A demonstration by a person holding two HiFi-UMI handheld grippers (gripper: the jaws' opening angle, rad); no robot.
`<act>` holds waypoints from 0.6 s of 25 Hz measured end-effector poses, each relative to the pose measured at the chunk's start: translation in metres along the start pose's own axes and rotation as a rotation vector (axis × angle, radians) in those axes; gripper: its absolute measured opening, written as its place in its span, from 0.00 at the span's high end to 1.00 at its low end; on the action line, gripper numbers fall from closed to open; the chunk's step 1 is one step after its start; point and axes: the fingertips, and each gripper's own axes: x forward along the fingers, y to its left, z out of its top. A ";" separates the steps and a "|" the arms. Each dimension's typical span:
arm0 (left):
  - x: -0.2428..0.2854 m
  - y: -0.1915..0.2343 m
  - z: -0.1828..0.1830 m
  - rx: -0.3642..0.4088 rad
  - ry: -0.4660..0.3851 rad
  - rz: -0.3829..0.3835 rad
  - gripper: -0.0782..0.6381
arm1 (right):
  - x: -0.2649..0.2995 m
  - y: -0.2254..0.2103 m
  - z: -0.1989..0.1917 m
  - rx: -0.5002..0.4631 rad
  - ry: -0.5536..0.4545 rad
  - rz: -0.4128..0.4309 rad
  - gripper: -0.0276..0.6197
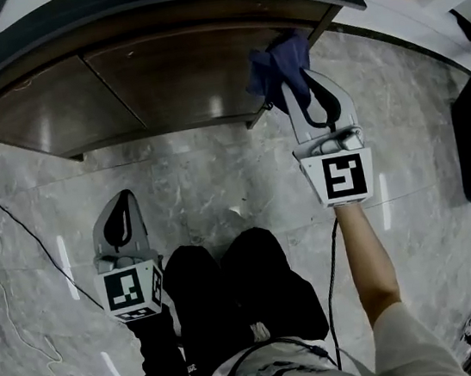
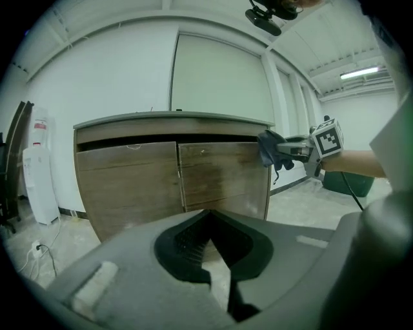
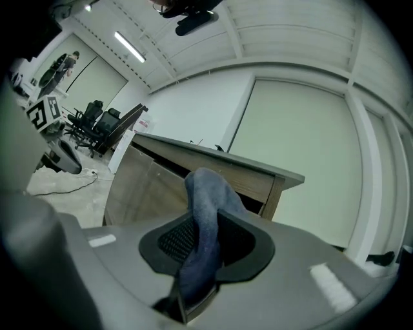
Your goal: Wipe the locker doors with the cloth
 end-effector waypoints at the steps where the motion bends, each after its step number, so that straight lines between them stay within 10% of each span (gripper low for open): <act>1: 0.006 -0.001 -0.009 0.008 -0.012 -0.005 0.89 | 0.001 0.001 -0.005 -0.017 -0.024 -0.010 0.82; 15: 0.033 -0.004 -0.103 0.063 -0.092 0.024 0.89 | 0.047 -0.017 -0.029 -0.201 -0.231 -0.083 0.82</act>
